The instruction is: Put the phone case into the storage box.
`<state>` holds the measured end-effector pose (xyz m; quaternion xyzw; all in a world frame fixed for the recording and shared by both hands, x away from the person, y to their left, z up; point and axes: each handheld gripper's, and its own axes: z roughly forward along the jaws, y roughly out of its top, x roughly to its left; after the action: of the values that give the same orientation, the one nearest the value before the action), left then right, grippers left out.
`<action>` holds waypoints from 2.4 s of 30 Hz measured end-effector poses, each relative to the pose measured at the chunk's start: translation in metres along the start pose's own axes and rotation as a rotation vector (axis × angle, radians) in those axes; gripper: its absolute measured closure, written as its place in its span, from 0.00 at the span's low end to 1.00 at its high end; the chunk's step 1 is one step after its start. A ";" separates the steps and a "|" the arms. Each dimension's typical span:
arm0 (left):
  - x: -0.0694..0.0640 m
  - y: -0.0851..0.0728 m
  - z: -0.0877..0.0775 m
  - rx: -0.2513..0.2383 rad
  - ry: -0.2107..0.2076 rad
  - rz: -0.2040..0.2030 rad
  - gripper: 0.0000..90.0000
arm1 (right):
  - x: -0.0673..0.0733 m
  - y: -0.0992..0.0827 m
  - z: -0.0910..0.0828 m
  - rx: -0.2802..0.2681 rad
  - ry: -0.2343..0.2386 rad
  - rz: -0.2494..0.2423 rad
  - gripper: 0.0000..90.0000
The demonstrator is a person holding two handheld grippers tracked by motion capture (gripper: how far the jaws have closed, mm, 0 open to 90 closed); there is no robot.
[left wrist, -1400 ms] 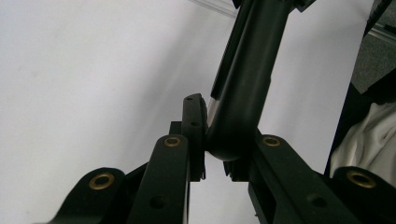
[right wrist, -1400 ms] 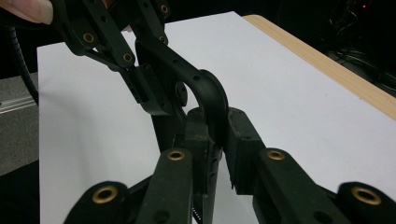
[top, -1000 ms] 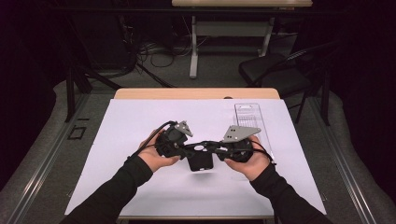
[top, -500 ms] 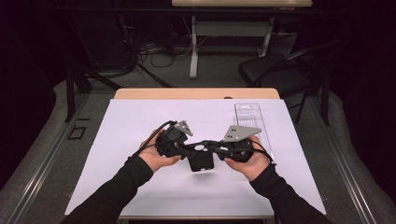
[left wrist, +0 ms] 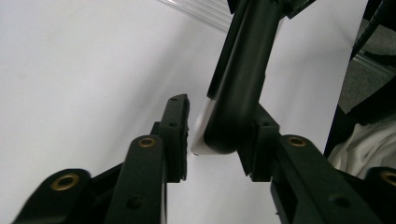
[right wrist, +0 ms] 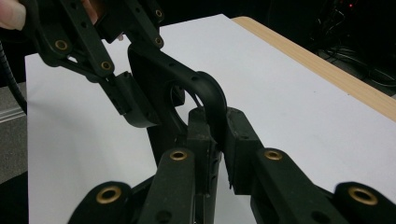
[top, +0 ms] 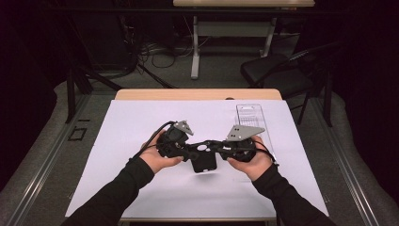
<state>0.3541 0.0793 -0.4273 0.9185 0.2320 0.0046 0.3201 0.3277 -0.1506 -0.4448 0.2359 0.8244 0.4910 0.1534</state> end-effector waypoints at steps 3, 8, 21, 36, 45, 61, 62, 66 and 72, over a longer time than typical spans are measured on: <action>0.001 -0.002 0.001 -0.013 -0.010 -0.014 0.69 | -0.003 0.000 -0.001 -0.002 -0.001 0.007 0.92; 0.004 -0.003 0.000 -0.030 -0.013 -0.024 0.63 | -0.007 0.000 -0.001 -0.006 -0.003 0.022 0.92; 0.010 -0.010 -0.006 -0.104 0.027 -0.031 0.50 | -0.017 0.002 -0.011 -0.013 -0.020 0.037 0.92; 0.016 -0.027 -0.008 -0.165 0.064 -0.123 0.43 | -0.033 0.003 -0.027 -0.035 -0.037 0.027 0.92; 0.018 -0.041 0.001 -0.163 0.107 -0.151 0.31 | -0.049 0.007 -0.041 -0.062 -0.064 -0.014 0.92; 0.020 -0.064 -0.002 -0.199 0.131 -0.175 0.30 | -0.074 0.026 -0.063 -0.101 -0.087 -0.003 0.92; 0.021 -0.065 -0.003 -0.199 0.132 -0.178 0.30 | -0.075 0.028 -0.064 -0.101 -0.093 -0.011 0.92; 0.024 -0.072 -0.006 -0.216 0.141 -0.197 0.30 | -0.080 0.034 -0.067 -0.109 -0.105 -0.015 0.92; 0.026 -0.081 -0.011 -0.233 0.163 -0.215 0.28 | -0.088 0.034 -0.073 -0.103 -0.128 -0.019 0.92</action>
<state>0.3411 0.1529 -0.4699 0.8417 0.3520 0.0716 0.4031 0.3750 -0.2378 -0.3783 0.2509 0.7886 0.5155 0.2223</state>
